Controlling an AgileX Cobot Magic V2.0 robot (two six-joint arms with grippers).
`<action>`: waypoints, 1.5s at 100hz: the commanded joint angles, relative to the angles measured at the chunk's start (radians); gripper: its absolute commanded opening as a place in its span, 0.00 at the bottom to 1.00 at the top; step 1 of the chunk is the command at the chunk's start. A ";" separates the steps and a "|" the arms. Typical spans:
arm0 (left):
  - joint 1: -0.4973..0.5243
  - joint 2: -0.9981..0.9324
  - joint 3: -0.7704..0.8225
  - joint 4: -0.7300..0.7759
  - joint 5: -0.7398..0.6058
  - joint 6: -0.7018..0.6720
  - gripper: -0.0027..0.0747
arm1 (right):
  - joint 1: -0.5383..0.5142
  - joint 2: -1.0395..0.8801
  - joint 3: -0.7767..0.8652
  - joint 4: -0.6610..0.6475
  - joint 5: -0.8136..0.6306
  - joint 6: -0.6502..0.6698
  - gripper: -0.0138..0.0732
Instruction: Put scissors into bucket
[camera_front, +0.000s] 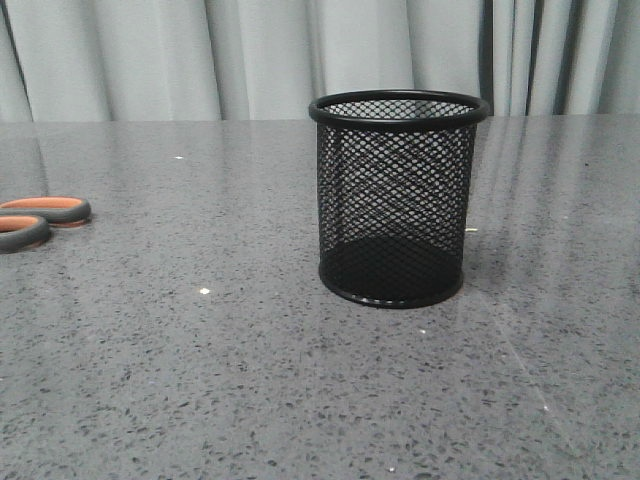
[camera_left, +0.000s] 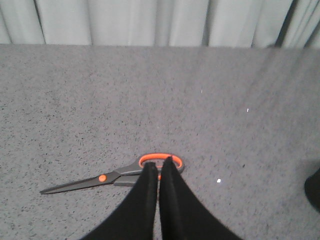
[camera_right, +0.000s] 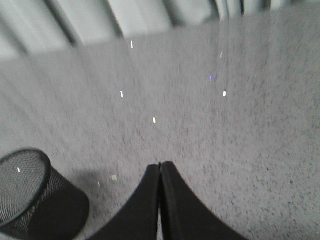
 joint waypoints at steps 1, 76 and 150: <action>0.001 0.114 -0.133 0.003 0.080 0.084 0.01 | -0.008 0.130 -0.155 -0.012 0.106 -0.062 0.11; 0.001 0.387 -0.258 -0.001 0.435 0.379 0.39 | -0.004 0.387 -0.438 0.127 0.436 -0.241 0.53; 0.001 0.388 -0.258 -0.042 0.445 0.391 0.60 | -0.004 0.387 -0.438 0.140 0.406 -0.241 0.59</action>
